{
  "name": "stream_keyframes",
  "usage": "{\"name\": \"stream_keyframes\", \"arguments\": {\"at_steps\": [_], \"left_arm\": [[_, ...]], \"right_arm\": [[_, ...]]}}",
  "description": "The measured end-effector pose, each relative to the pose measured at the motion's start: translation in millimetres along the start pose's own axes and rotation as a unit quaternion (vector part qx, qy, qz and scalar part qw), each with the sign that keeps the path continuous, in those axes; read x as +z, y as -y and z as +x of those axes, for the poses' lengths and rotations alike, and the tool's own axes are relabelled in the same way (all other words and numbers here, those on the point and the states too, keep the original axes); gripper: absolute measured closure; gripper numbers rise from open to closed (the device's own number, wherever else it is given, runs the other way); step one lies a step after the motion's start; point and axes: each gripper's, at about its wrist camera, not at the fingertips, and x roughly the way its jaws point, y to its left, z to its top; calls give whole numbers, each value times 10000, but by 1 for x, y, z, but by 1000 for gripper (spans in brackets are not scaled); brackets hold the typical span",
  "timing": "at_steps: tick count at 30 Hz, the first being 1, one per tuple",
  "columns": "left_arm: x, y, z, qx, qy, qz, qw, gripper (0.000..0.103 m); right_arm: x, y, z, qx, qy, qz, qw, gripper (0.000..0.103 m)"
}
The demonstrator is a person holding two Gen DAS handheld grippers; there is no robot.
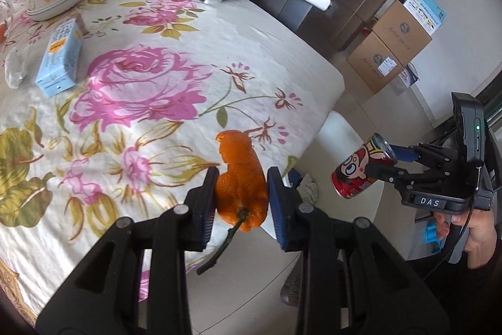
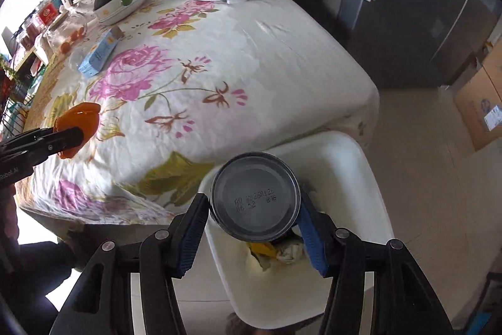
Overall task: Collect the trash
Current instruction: 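Carry the orange toy and red can over the white bin and open both tools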
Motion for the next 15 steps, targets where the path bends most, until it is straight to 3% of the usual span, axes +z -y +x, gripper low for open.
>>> {"name": "stream_keyframes", "arguments": {"at_steps": [15], "left_arm": [[-7,101,65,-453,-392,1114,9920,70]], "right_arm": [[-45,74,8,-250,-290,526,9979,46]]}}
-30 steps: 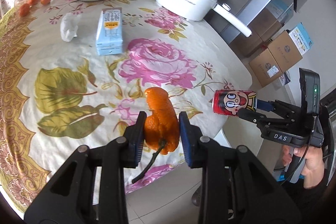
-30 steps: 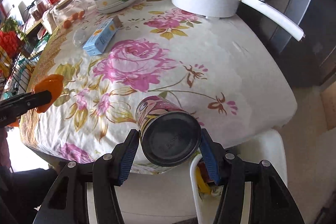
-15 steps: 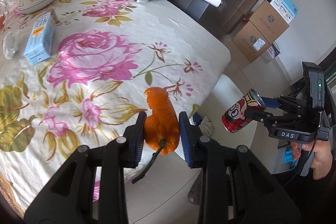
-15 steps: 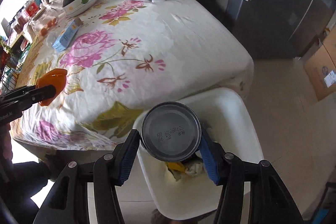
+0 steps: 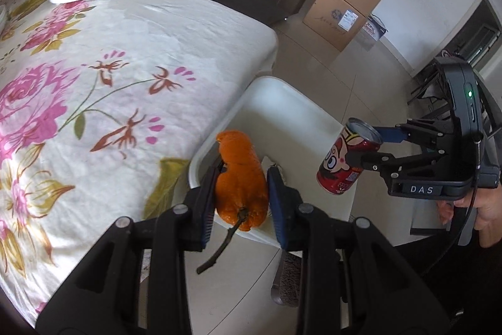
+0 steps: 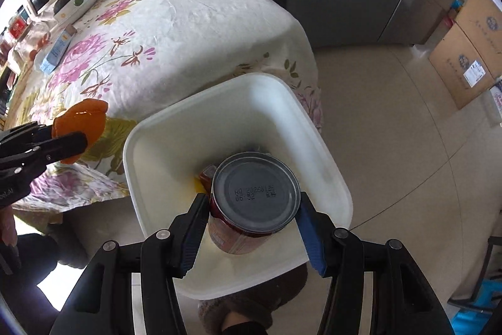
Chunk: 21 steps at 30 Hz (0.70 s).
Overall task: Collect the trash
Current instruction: 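Carry the orange toy and red can over the white bin and open both tools, then move both open tools from the bin back over the table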
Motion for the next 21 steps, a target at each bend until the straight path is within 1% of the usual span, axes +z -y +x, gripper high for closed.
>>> {"name": "stream_keyframes", "arguments": {"at_steps": [3,5,6,7,9,10,13,16,21], "left_arm": [[3,9,9,-33,-10,195,9998,70],[5,11,14,-55,-12,256,9997,68],[7,11,16,-17,-14,290,9996,57],[9,11,18,67,-32,322,9995,37],[12,7,16,438,110,345,9984,19],[13,5,13,578,189,364,9975,18],[17,-3,11,807,128,309,9962,15],[15,-13,7,961,143,191,9951,8],[14,-22,0,1134,151,100,9934,6]], "right_arm": [[-2,8,1,-13,-21,55,10000,46],[-4,12,2,-29,-44,78,10000,46],[-4,14,3,-32,-58,94,9999,46],[-4,16,4,-32,-73,109,9999,46],[-5,19,6,-30,-101,133,9999,46],[-6,20,7,-34,-113,139,9998,46],[-6,24,9,-54,-147,144,9998,46],[-5,25,13,-33,-192,178,9997,46],[-4,25,15,43,-216,259,9994,46]]}}
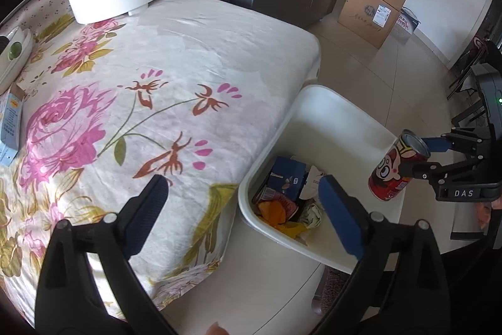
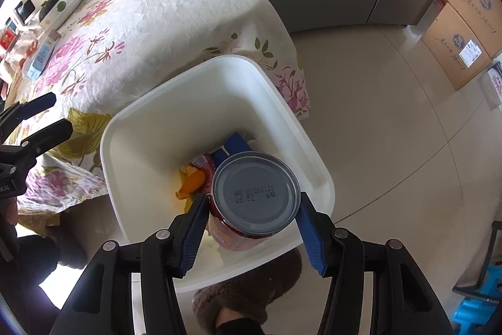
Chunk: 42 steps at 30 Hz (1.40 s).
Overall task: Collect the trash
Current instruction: 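Move both open tools from the bin back over the table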
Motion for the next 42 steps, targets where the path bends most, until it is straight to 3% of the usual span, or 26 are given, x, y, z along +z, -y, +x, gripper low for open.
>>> {"name": "stream_keyframes", "arguments": {"at_steps": [1,5,15,24,42], "left_arm": [[-1,-2,-2,17,10,-13,10000,5],[-3,-7,-7,112,35,-67,9999,4],[-14,-43,-31,397,89,-338,9986,4],[-27,-97,-65,673,245,-828,9940,3],[-85,-214,-130,1266,370,-1905,9728,1]], "right_arm": [[1,0,0,37,15,30,10000,45],[3,-2,-3,-68,29,96,9999,26],[14,-27,-5,-120,9,-106,9999,23],[39,-77,-16,-28,174,-421,9990,20],[68,-212,-13,37,358,-1318,9906,19]]}}
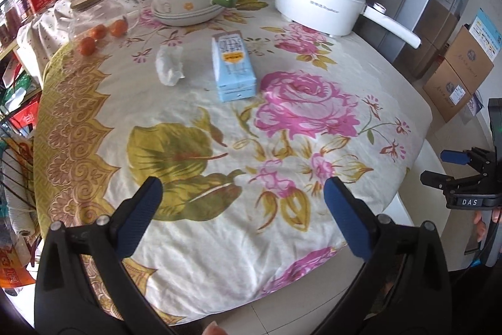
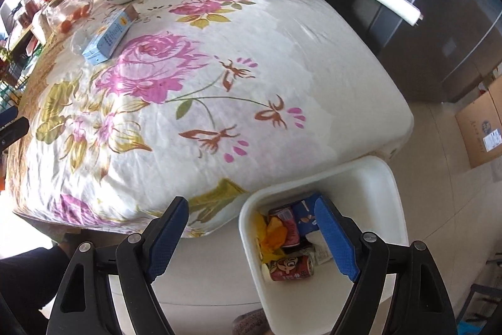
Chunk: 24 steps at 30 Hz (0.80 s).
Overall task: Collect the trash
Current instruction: 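Move both open tools from the bin back over the table, then grasp the blue milk carton with the right tool while the left tool grasps the white tissue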
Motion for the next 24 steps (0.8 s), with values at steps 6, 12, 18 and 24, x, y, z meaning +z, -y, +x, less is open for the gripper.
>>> {"name": "stream_keyframes", "arguments": {"at_steps": [6,12,18,24], "left_arm": [[-9,-45,-7,164,-27,-437,9989,1],[-23,-88,-11,341,-69,-724,9968,1],[-33,-131,-12,618,-130,-1160,9912,1],[-34,-152,-12,570,-158,-1644,9846,1]], "right_arm": [[20,-45,3,112,120,-165,9997,19],[37,-83,13,194,208,-276,9992,19],[60,-113,27,310,331,-21,9990,19],[93,-160,45,471,583,51,9972,19]]}}
